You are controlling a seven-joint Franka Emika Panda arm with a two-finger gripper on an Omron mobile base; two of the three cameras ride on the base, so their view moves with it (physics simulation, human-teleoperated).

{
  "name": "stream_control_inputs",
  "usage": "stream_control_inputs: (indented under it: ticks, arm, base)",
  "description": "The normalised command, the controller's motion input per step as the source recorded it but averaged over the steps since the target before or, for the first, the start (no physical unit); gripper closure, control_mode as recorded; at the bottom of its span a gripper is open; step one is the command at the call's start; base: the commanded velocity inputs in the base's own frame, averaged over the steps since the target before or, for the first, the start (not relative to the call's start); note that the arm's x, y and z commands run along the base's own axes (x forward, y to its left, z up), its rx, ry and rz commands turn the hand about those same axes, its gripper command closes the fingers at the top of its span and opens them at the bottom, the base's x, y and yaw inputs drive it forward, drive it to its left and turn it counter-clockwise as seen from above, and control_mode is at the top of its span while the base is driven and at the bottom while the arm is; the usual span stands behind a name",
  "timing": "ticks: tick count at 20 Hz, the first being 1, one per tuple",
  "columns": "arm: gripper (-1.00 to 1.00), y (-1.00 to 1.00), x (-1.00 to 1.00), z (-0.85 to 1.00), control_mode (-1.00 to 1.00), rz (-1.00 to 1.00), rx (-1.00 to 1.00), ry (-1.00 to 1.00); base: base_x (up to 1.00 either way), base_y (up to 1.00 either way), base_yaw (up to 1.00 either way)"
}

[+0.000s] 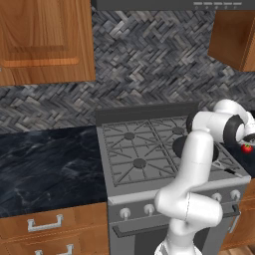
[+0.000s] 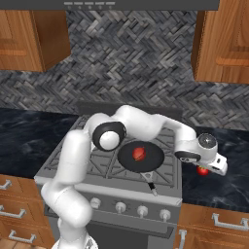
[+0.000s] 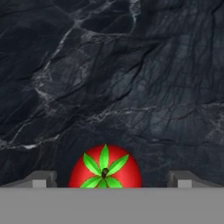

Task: Place the pan on the front right burner on the stove. Then place the tomato and the onion in the pan and turn on the front right burner.

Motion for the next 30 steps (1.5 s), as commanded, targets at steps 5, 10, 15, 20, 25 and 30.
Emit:
stream_control_inputs:
  ticks: [5,10,15,20,25,30]
  arm:
    - [-1.00,0.00,0.00,-0.06,-1.00,0.00,0.00,0.00]
    - [-1.00,0.00,0.00,-0.10,-1.00,0.00,0.00,0.00]
    - [-1.00,0.00,0.00,-0.06,-1.00,0.00,0.00,0.00]
    - [-1.00,0.00,0.05,-0.12,-1.00,0.00,0.00,0.00]
    - [-1.00,0.00,0.03,-0.09,-1.00,0.00,0.00,0.00]
    - [-1.00,0.00,0.00,0.00,-1.00,0.00,0.00,0.00]
  base:
    - [0.00,0.00,0.00]
    - [0.00,0.00,0.00]
    - [0.00,0.00,0.00]
    - [0.00,0.00,0.00]
    - [0.00,0.00,0.00]
    - [0.00,0.00,0.00]
